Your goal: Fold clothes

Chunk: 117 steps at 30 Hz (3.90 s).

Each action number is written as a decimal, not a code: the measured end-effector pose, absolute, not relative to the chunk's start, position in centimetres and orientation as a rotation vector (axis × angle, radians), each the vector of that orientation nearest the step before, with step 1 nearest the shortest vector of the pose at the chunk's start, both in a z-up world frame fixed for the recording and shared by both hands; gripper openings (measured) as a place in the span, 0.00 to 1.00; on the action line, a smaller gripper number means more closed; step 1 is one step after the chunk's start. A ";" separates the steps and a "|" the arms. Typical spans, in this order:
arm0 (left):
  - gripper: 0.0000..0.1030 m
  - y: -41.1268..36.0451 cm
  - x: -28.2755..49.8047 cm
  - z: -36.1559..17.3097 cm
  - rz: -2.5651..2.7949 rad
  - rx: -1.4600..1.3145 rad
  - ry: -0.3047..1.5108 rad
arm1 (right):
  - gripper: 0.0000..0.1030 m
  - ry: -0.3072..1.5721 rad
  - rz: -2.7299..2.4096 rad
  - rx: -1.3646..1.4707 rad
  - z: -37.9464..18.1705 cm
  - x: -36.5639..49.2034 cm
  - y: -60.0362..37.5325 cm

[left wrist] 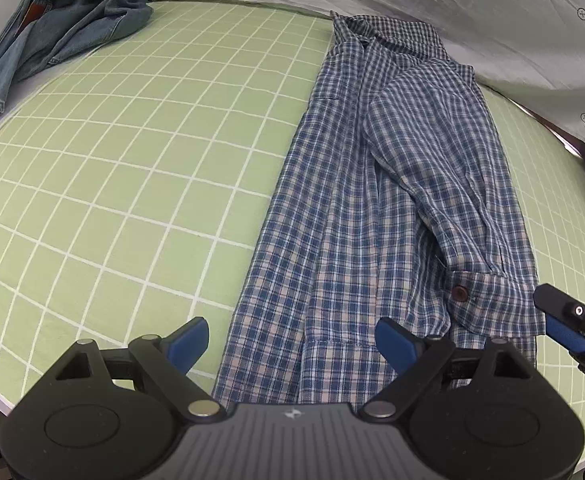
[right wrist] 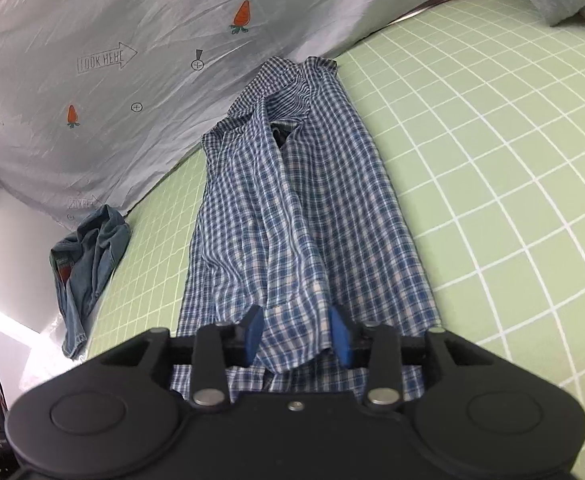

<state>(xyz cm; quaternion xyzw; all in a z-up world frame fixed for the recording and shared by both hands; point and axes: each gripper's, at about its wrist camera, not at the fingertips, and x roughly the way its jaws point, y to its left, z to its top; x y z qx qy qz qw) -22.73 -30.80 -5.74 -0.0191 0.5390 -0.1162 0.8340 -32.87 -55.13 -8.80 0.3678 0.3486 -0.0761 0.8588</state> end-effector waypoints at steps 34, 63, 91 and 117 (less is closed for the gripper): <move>0.88 -28.7 -23.8 -7.0 -0.223 0.119 1.148 | 0.68 0.904 -0.314 0.636 -9.4 -35.9 -54.6; 0.55 -29.0 -28.0 -9.0 -0.401 0.197 1.220 | 0.46 1.089 -0.261 0.208 -11.2 -36.3 -48.7; 0.04 -33.3 -13.0 1.1 -0.471 -0.228 0.980 | 0.03 0.677 -0.189 0.603 -2.3 -26.8 -59.6; 0.86 -33.2 -3.0 -4.0 -0.193 -0.277 0.987 | 0.42 0.705 -0.362 0.514 -6.1 -18.4 -63.4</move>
